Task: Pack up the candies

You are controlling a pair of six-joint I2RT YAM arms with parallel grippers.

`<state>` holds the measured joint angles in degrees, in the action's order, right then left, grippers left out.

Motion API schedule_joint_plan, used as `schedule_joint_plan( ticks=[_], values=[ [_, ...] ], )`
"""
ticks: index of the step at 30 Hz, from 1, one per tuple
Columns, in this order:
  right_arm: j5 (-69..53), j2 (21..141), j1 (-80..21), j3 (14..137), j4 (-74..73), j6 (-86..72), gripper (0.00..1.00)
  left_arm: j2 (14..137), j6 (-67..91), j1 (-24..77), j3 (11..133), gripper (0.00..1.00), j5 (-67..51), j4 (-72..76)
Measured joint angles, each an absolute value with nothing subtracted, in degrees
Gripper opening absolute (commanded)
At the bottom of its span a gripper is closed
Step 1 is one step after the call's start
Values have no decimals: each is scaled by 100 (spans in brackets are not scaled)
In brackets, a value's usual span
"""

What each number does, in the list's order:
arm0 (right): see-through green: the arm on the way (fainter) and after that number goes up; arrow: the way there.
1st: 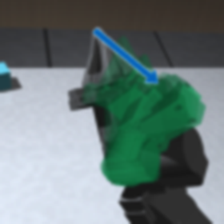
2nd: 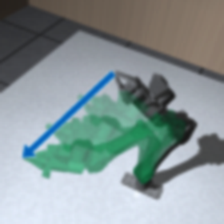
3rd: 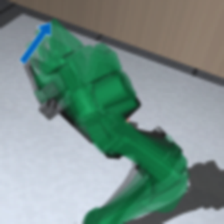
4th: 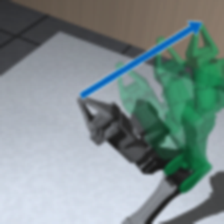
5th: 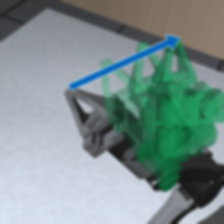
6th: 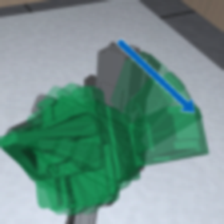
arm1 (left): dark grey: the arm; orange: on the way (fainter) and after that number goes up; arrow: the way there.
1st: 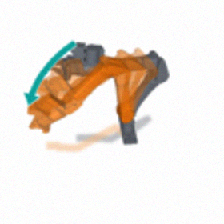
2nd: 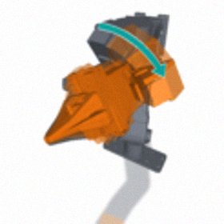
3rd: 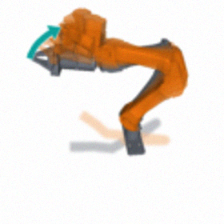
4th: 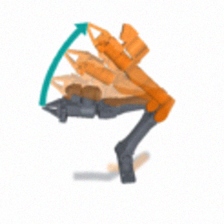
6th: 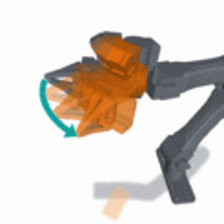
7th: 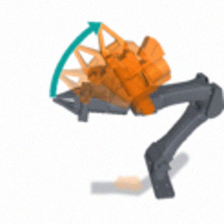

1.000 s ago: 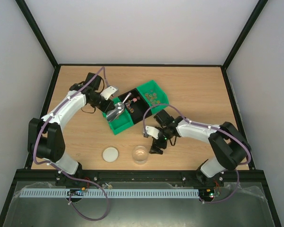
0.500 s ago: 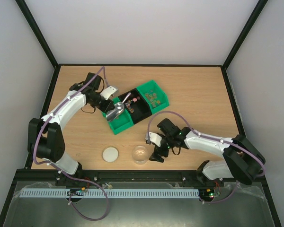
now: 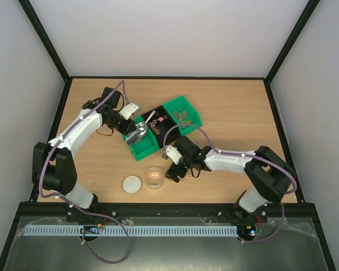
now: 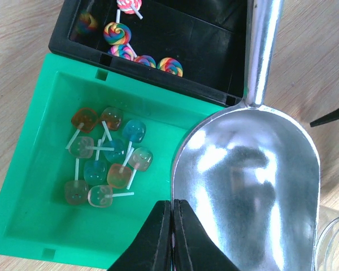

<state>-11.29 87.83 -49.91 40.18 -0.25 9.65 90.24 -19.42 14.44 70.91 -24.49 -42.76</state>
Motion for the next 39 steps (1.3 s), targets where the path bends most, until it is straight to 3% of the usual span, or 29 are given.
schedule_joint_plan(
  ticks=[5,11,18,30,34,39],
  values=[
    [-1009,9118,-4886,4390,150,681,99,8971,-2005,1444,7091,2,-2436,-4287],
    [-1896,8606,-3983,4353,-36,974,99,8919,-2416,1444,7109,2,-2526,-4451],
    [-3081,7113,-3293,4770,-1168,2456,99,8774,-3328,1535,7387,2,-2794,-4799],
    [-3795,6707,-3293,6466,-3387,3590,98,8431,-4818,2091,7422,2,-3055,-5260],
    [-3800,7002,-3295,7063,-3736,3621,100,8270,-5194,2462,7393,2,-3070,-5343],
    [-3791,7653,-3317,7526,-3868,3579,92,8088,-5382,3052,7356,2,-3039,-5345]
  ],
)
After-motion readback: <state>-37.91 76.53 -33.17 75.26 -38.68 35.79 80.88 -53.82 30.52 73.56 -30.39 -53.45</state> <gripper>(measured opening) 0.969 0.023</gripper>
